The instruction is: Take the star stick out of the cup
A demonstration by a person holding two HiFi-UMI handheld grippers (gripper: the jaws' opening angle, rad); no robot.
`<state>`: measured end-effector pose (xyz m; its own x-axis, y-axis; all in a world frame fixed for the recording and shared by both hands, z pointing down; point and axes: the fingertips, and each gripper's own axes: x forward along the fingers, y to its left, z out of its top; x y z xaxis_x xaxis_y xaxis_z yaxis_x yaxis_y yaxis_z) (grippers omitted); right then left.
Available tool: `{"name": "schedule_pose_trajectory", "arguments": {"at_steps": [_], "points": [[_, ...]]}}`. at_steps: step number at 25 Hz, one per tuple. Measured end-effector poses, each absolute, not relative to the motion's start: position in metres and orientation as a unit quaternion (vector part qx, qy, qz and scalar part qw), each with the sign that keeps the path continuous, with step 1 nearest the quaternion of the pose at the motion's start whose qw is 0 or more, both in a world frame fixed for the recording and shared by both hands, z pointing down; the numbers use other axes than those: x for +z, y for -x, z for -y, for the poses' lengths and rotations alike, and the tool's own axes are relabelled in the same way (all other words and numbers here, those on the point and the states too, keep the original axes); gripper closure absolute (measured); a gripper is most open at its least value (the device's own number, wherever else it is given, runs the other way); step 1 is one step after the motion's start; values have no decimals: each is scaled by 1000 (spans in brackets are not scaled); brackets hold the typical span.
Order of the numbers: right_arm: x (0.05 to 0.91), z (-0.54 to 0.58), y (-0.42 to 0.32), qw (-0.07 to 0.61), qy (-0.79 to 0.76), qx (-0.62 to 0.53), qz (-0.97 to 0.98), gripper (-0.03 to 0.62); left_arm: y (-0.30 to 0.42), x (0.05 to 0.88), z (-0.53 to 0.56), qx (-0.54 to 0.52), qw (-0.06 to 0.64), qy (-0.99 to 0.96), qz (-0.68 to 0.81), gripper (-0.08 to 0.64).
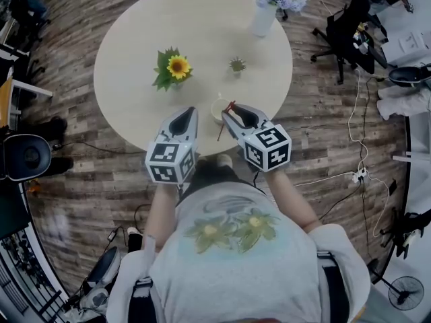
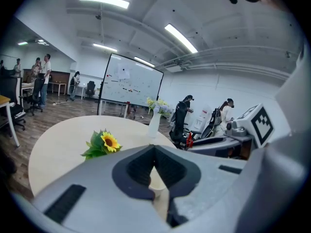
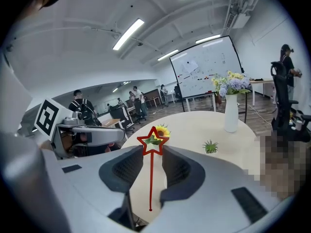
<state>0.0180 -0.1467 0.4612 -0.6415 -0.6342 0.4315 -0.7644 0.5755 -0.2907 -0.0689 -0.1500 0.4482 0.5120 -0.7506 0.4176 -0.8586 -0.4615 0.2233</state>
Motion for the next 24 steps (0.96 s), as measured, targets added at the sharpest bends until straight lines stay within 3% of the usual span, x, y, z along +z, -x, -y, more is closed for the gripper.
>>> {"name": "schedule_pose_trajectory", "arguments": {"at_steps": [24], "points": [[464, 154, -7, 153, -381, 225, 884, 459, 76, 449, 156, 130, 206, -841, 483, 558]]}}
